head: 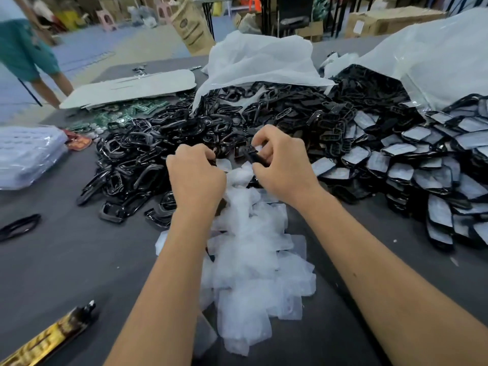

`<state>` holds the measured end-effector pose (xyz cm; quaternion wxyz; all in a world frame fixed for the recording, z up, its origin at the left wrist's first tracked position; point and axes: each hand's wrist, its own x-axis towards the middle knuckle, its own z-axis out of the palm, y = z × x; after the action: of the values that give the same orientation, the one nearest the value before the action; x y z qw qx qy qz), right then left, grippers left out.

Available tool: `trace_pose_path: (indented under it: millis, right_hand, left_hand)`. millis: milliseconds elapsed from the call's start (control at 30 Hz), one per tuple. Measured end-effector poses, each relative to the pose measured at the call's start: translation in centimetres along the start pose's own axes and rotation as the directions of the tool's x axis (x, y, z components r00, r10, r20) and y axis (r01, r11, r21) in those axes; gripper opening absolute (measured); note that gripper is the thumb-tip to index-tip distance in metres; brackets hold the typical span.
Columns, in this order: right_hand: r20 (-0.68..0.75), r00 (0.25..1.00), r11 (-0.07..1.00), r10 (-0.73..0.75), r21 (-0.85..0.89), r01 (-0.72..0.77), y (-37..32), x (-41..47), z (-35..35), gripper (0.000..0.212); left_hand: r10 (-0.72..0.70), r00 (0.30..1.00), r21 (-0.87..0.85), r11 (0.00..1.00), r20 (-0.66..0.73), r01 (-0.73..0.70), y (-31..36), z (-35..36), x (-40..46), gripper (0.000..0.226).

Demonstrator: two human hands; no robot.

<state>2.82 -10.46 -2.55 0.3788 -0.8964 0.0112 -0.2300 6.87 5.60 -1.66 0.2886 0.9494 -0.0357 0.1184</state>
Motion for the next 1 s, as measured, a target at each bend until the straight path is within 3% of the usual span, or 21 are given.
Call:
trace_pose_path:
  millis: [100,200,300,400,533,600,667,767,833,1000]
  right_hand:
    - [0.091,0.994,0.998,-0.053,-0.011,0.054,-0.8,-0.5,2.2,0.028]
    - [0.045,0.998,0.999,-0.033,0.001,0.033,-0.6,-0.6,3.1,0.018]
    - [-0.097,0.995,0.996,-0.001,0.087,0.01,-0.1,-0.7,2.9,0.01]
    - [-0.196,0.98,0.983,0.038,0.182,-0.002,0.5,-1.1,2.6,0.005]
    - [-0.216,0.963,0.906,0.164,0.418,-0.061,1.3,-1.3,2.5,0.006]
    - [-0.171,0.961,0.817,0.219,0.57,-0.085,1.3,-1.3,2.4,0.007]
    - [-0.106,0.968,0.745,0.229,0.659,-0.104,1.3,-1.2,2.4,0.01]
    - [-0.042,0.977,0.717,0.209,0.686,-0.124,1.4,-1.3,2.4,0.02]
    - [-0.012,0.979,0.713,0.202,0.687,-0.139,1.4,-1.3,2.3,0.028]
    - [0.005,0.98,0.685,0.199,0.714,-0.143,1.4,-1.2,2.3,0.038]
  left_hand:
    - [0.053,0.991,0.18,0.981,0.125,-0.075,-2.9,-1.1,0.2,0.032]
    - [0.11,0.978,0.129,0.983,0.179,-0.134,-4.1,-1.0,-0.1,0.028]
    - [0.097,0.993,-0.031,0.995,0.067,-0.095,-4.3,-0.6,-0.4,0.021]
    - [0.123,0.989,-0.067,0.989,-0.087,-0.129,-4.4,-0.2,-0.6,0.014]
    - [0.189,0.937,-0.06,0.975,-0.294,-0.215,-4.1,-0.2,-0.8,0.008]
    - [0.175,0.925,-0.194,0.949,-0.339,-0.25,-3.6,-0.2,-0.8,0.006]
    - [0.114,0.946,-0.417,0.877,-0.304,-0.239,-2.8,0.1,-1.0,0.007]
    - [0.065,0.99,-0.636,0.761,-0.126,-0.13,-2.1,1.1,-1.3,0.009]
    - [0.081,0.995,-0.692,0.715,-0.064,-0.102,-2.2,1.6,-1.3,0.014]
    - [0.091,0.989,-0.674,0.725,-0.114,-0.144,-2.6,2.1,-0.9,0.016]
